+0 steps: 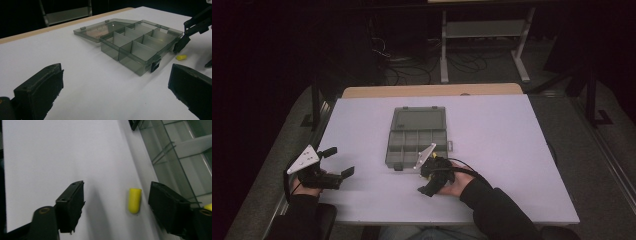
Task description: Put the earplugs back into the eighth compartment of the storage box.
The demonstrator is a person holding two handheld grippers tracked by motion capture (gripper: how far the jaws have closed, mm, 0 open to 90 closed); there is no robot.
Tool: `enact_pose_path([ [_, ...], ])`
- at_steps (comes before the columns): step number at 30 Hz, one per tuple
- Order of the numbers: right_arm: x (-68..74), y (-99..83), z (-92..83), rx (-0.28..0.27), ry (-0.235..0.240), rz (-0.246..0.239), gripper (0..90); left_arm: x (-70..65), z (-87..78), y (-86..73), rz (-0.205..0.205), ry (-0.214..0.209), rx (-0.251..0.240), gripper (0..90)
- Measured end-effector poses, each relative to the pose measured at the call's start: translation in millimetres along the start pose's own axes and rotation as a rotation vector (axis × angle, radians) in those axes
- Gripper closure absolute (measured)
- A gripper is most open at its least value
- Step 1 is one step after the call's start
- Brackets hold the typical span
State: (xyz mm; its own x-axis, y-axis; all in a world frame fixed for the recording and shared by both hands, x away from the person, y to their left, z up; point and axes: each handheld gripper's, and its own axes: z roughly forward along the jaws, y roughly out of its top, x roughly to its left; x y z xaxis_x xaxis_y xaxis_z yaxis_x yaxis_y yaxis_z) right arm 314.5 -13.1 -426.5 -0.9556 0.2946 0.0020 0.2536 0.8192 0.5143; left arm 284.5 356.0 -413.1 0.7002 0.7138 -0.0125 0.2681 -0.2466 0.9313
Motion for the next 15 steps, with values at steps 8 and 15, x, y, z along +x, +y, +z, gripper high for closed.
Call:
enact_pose_path([
  [8,-2.9,0.5,3.1,0.0,-0.016,0.016,42.2,-0.1,-0.1,0.0,0.0,-0.001,-0.001,0.0],
  [15,-6.4,0.1,5.0,0.005,-0.037,0.04,56.5,0.0,0.0,0.0,0.0,0.0,0.0,0.0],
])
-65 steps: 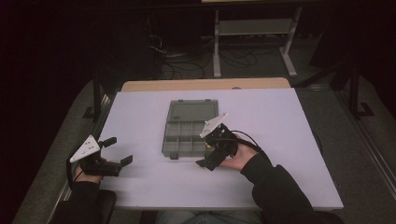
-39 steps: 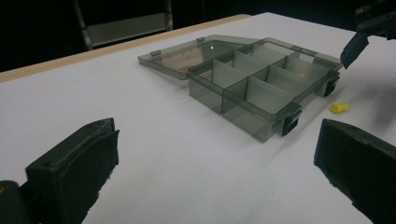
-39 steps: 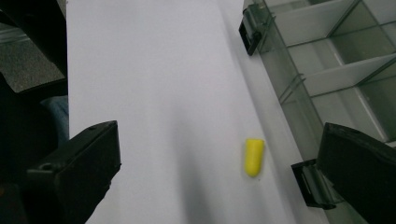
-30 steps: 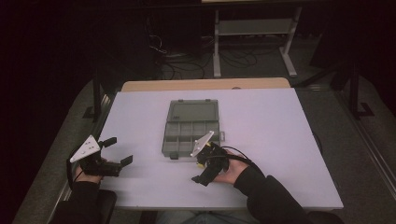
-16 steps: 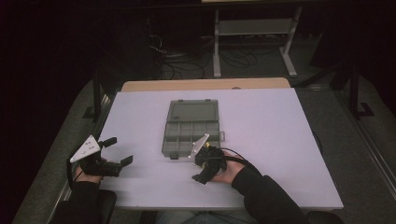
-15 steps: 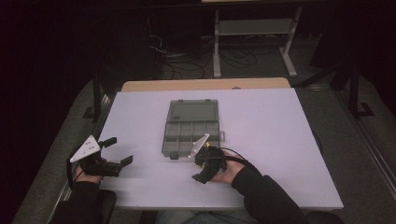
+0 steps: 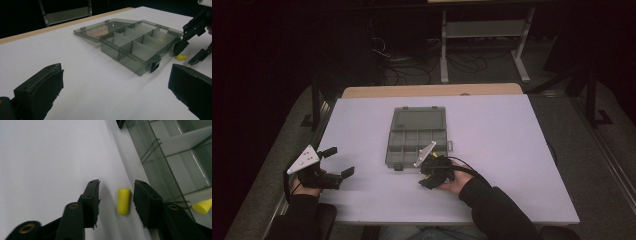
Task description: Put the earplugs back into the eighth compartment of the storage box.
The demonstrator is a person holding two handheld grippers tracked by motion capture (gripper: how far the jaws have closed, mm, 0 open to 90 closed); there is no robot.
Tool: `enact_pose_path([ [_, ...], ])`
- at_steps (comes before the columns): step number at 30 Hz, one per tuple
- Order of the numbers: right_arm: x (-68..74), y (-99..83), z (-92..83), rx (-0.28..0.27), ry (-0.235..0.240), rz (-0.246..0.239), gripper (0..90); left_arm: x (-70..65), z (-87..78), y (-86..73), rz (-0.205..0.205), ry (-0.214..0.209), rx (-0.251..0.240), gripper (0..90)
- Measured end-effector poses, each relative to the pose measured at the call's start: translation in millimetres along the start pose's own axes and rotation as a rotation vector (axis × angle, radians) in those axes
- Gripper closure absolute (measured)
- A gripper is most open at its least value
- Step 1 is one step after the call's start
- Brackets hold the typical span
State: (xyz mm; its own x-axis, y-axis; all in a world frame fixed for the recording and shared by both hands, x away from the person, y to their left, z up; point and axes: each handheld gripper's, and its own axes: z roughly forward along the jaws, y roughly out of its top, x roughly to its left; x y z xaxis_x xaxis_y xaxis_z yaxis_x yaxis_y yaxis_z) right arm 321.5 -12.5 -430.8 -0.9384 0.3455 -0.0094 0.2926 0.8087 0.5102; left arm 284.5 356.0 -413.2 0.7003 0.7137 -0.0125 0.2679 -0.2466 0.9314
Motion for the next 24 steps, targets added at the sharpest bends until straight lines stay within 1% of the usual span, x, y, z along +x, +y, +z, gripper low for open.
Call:
enact_pose_path([
  [2,-0.2,0.0,0.4,0.003,-0.007,0.003,57.5,0.0,0.0,0.0,0.0,0.0,0.0,0.0],
  [3,-1.1,0.0,0.9,0.001,-0.002,0.013,61.7,-0.1,0.1,0.0,0.001,0.0,0.001,0.0],
  [4,-1.3,0.1,0.8,-0.001,-0.003,0.014,63.5,0.0,0.0,0.0,0.001,0.0,0.0,0.0],
  [7,-1.8,0.1,0.5,0.003,-0.006,0.027,67.2,0.0,0.0,0.0,0.001,0.0,0.0,0.0],
  [12,-3.4,-0.2,-0.1,0.005,-0.005,0.029,74.7,0.0,0.1,0.0,0.001,-0.001,0.001,0.0],
  [16,-4.0,-0.5,-0.6,0.007,0.003,0.032,77.4,0.0,0.2,0.0,0.001,-0.002,0.001,0.0],
  [24,-3.4,0.9,-5.9,-0.002,0.02,0.035,77.9,0.0,0.2,0.0,0.001,-0.003,0.001,0.0],
])
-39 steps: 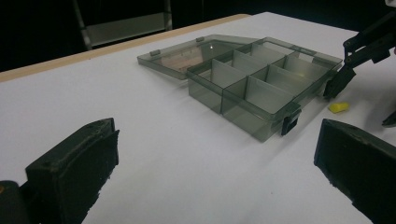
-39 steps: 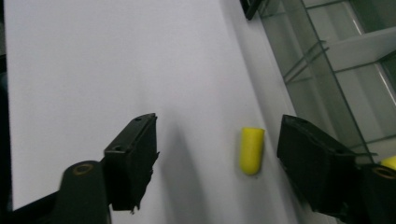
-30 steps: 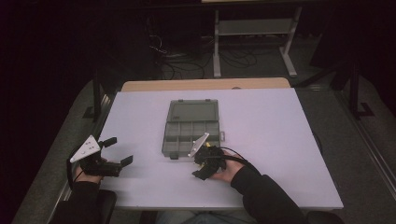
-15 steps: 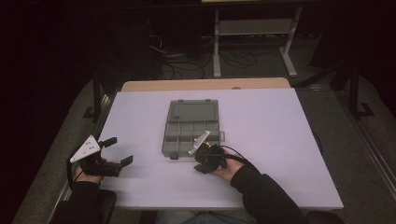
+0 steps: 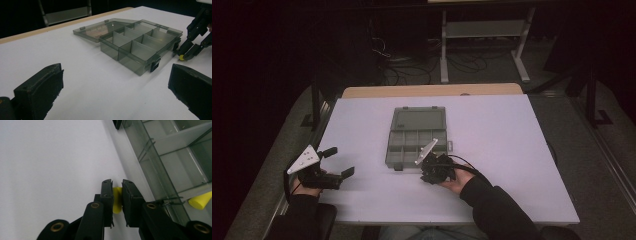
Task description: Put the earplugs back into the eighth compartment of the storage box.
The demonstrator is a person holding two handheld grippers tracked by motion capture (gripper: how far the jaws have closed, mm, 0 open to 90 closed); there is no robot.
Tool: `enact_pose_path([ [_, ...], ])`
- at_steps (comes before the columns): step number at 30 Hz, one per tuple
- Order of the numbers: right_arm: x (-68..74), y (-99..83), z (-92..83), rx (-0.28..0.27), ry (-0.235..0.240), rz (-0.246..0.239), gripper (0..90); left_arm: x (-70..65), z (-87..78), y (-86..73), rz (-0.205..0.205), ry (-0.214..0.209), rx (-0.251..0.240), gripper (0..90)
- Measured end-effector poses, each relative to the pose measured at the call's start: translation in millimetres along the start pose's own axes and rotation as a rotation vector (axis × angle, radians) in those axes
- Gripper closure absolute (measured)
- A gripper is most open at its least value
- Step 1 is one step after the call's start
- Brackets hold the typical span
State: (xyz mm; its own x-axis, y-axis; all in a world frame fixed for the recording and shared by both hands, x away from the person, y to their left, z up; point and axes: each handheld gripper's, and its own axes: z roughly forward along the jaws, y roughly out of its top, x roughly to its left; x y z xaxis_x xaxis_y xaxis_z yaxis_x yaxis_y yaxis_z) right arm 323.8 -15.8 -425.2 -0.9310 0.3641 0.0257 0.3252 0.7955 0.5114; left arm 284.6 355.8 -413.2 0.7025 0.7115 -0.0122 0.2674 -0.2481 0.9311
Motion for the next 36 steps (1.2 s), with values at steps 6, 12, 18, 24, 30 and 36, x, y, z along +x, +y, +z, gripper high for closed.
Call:
enact_pose_path([
  [6,1.1,3.9,-10.0,-0.021,0.004,-0.011,78.1,0.0,0.0,0.0,0.0,0.001,0.0,0.0],
  [12,3.3,7.3,-21.4,-0.039,-0.013,-0.027,78.1,-0.1,0.1,0.0,0.0,0.0,0.0,0.0],
  [18,3.5,11.2,-36.4,-0.068,-0.026,-0.032,78.1,-0.2,0.2,0.0,-0.001,-0.001,0.001,0.0],
  [24,0.2,14.1,-48.7,-0.084,-0.043,-0.035,78.1,-0.3,0.4,-0.1,-0.001,-0.001,0.002,0.0],
  [30,-5.3,14.9,-56.7,-0.103,-0.054,-0.025,78.1,-0.2,0.4,-0.1,-0.002,0.0,0.002,0.0],
  [36,-12.4,15.2,-66.9,-0.119,-0.076,-0.008,78.0,0.1,0.3,0.0,0.001,0.002,0.002,0.0],
])
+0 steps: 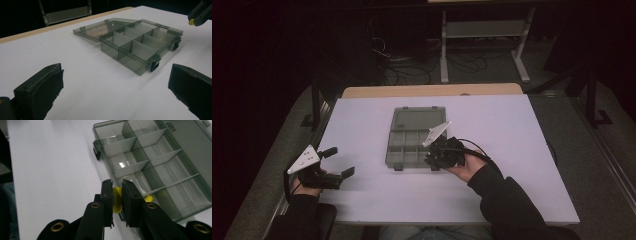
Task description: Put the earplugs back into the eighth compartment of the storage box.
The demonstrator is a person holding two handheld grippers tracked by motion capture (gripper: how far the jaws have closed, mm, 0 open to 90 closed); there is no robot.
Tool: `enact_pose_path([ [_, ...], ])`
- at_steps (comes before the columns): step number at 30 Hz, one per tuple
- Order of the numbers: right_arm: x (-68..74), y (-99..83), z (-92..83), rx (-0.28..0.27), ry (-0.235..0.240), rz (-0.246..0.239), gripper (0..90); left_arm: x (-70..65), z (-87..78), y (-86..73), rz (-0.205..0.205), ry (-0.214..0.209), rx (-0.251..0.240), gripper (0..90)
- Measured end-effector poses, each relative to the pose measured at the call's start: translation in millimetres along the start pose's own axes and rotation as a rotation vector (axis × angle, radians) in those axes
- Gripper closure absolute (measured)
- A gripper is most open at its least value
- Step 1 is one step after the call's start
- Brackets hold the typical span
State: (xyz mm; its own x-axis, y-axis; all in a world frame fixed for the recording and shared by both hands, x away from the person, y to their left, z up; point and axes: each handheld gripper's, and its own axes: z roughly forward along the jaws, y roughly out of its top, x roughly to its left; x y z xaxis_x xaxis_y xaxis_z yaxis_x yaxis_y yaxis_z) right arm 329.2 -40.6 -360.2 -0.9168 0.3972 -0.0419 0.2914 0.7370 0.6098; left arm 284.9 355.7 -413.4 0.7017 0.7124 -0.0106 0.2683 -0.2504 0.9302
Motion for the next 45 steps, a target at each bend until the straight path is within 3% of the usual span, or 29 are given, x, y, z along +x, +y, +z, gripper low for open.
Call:
enact_pose_path([
  [11,-20.4,-2.3,-5.3,-0.019,-0.034,0.048,78.1,-0.2,0.1,-0.1,-0.002,0.0,0.0,0.0],
  [23,-45.1,-6.6,15.9,0.048,-0.029,0.114,78.2,0.0,0.1,-0.1,-0.003,-0.001,0.0,0.0],
  [45,-59.0,-13.2,39.4,0.135,-0.004,0.15,78.1,0.0,0.2,0.0,-0.003,-0.001,0.0,0.0],
])
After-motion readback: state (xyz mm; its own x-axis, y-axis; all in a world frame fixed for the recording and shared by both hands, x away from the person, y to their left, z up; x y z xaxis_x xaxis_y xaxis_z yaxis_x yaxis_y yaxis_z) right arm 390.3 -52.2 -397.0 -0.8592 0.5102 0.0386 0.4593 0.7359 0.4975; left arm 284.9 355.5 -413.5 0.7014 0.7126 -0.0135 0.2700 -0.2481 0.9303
